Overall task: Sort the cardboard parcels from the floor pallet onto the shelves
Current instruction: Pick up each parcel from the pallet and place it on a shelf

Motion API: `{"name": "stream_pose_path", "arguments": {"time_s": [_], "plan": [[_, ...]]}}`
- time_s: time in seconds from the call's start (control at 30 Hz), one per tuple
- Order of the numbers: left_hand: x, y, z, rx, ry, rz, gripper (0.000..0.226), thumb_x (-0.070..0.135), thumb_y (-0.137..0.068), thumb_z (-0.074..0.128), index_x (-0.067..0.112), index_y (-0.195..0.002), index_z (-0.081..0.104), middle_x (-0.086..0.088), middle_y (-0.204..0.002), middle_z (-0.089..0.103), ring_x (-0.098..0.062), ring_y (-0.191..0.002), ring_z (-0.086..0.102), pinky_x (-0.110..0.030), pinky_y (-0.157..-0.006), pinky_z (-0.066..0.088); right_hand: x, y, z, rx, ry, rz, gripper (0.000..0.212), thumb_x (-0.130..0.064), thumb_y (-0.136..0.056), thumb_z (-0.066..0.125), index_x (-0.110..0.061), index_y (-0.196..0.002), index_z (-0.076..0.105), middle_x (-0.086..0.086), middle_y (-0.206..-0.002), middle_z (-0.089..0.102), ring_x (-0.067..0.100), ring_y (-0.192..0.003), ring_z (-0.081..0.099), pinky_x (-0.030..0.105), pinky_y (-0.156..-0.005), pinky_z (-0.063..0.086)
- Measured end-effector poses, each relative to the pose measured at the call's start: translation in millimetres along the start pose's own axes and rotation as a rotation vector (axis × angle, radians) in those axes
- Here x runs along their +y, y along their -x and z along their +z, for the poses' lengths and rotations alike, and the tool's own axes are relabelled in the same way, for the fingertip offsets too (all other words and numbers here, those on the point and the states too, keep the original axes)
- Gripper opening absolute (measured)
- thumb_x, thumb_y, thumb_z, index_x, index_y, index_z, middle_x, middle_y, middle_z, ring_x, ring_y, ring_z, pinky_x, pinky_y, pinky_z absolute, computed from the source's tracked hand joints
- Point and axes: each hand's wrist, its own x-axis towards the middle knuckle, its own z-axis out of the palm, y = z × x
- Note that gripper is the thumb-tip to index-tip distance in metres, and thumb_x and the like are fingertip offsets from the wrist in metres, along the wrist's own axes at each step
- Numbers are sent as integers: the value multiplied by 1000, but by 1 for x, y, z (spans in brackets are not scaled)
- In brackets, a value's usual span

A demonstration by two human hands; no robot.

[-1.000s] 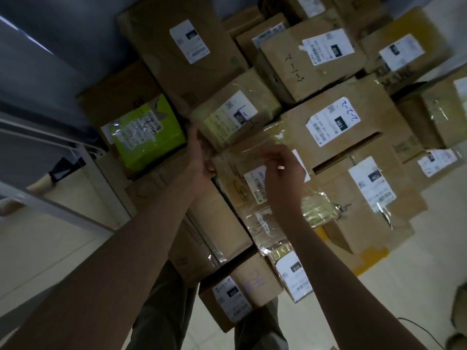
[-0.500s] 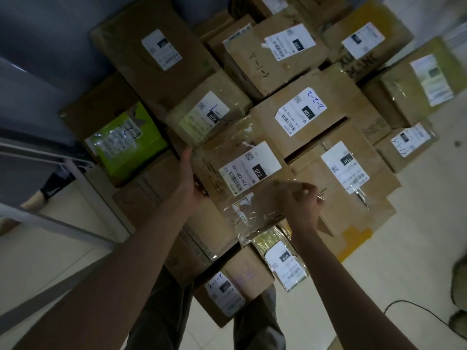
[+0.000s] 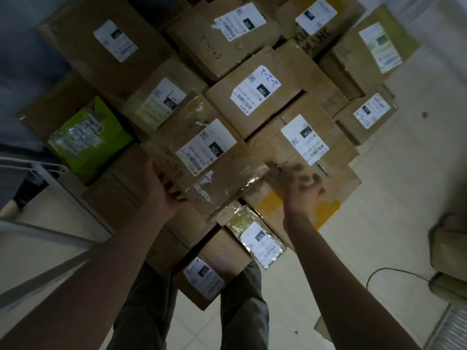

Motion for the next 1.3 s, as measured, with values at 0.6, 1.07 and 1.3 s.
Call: {"name": "stream_pose_path", "arguments": {"time_s": [0.6,1.07,1.3], "plan": [[-64,43,42,65,24,177,64,73,-95,37,31,-138,60,-6,-133,66,-27,-120,65,-49,-102,51,40,-84,-81,-425,-224,345,57,-41,-100,48,-28,-154,36,-3,-158,33,24,-145,33,51,-110,35],[-197,175,25,295,-121,79,57,65,-93,53,40,-143,47,5,-148,41,-24,-131,45,-45,-94,48,105,-18,-184,-639,101,158,38,-18,-97,62,-18,-133,55,9,-128,58,26,-110,55,49,-103,48],[-192,287,112,146,-712,101,54,40,-103,52,14,-150,44,-10,-146,49,-28,-129,50,-34,-99,41,17,24,-305,-878,165,114,19,-14,-100,53,-10,-115,63,17,-109,61,24,-87,54,34,-78,44]]}}
